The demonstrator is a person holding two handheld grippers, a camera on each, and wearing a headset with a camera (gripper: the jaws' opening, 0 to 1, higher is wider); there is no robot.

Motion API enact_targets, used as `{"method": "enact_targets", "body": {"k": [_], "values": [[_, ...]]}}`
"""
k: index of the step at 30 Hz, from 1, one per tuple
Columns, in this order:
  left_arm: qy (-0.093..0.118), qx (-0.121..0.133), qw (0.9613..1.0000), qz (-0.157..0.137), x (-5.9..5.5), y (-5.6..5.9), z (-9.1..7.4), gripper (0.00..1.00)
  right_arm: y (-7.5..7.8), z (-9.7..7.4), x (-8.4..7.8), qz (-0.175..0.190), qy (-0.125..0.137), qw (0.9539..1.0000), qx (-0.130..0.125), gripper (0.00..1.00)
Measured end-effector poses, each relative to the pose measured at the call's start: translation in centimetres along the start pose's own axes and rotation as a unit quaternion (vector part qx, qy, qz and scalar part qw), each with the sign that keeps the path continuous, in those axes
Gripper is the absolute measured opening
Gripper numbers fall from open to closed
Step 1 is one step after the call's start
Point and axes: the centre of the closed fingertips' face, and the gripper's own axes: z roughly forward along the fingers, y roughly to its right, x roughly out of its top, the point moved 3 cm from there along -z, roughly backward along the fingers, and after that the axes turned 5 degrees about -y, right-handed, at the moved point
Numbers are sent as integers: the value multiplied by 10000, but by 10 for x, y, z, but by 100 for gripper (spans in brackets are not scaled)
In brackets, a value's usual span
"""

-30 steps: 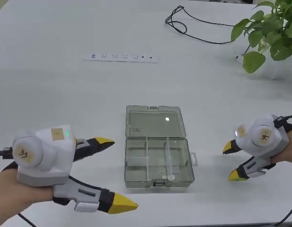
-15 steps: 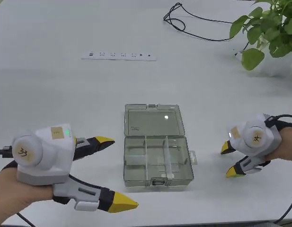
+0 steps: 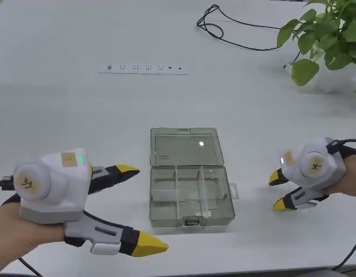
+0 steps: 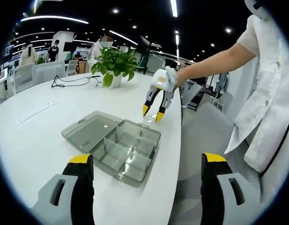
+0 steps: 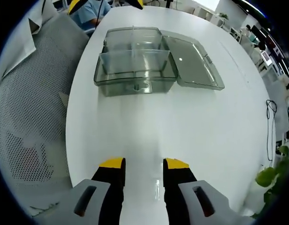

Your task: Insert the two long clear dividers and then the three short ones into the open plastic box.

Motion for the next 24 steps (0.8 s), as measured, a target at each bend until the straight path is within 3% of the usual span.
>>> {"method": "enact_targets", "body": {"k": [10,24], "values": [[42,-56,9999,94,10,-3,4,97,3,-31,31,197,501,9973,-493,33],[133,-76,9999,64,22,0,10,96,-12,-78,101,120,1276,9883,-830,33]]}}
